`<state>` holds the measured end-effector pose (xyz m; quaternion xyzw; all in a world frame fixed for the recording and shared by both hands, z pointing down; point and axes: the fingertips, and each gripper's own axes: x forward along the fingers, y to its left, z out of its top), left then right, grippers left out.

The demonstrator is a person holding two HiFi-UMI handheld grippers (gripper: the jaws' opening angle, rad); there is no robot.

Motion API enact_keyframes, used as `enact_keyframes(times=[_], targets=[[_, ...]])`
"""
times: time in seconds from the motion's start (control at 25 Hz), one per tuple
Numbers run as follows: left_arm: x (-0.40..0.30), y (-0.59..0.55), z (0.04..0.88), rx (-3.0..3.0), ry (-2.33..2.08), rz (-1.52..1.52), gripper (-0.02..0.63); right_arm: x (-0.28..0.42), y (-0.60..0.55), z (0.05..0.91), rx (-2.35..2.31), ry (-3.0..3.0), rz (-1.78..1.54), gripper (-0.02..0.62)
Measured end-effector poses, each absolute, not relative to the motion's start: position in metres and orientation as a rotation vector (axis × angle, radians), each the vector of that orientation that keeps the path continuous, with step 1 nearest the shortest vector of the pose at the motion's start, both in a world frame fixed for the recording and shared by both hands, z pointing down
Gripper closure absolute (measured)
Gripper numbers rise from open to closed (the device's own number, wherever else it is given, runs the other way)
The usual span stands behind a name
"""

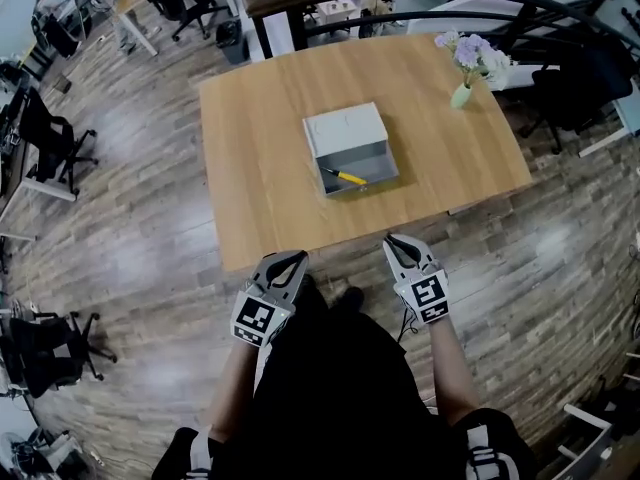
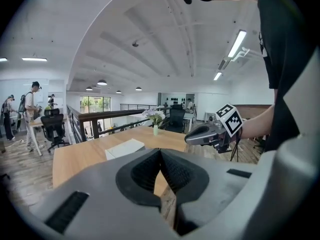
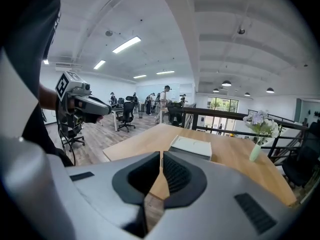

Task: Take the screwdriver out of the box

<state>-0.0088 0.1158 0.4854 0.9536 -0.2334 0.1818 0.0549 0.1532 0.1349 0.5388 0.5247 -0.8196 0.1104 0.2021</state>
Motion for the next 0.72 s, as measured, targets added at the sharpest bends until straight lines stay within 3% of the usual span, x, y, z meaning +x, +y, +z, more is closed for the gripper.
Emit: enact_keyframes(times=[0.72], targets=[[0.034,0.000,0.496,2.884,-0.623,0.508,0.583,0.170,0.035,0.560,1.323,-2.201,0.290,0.560]])
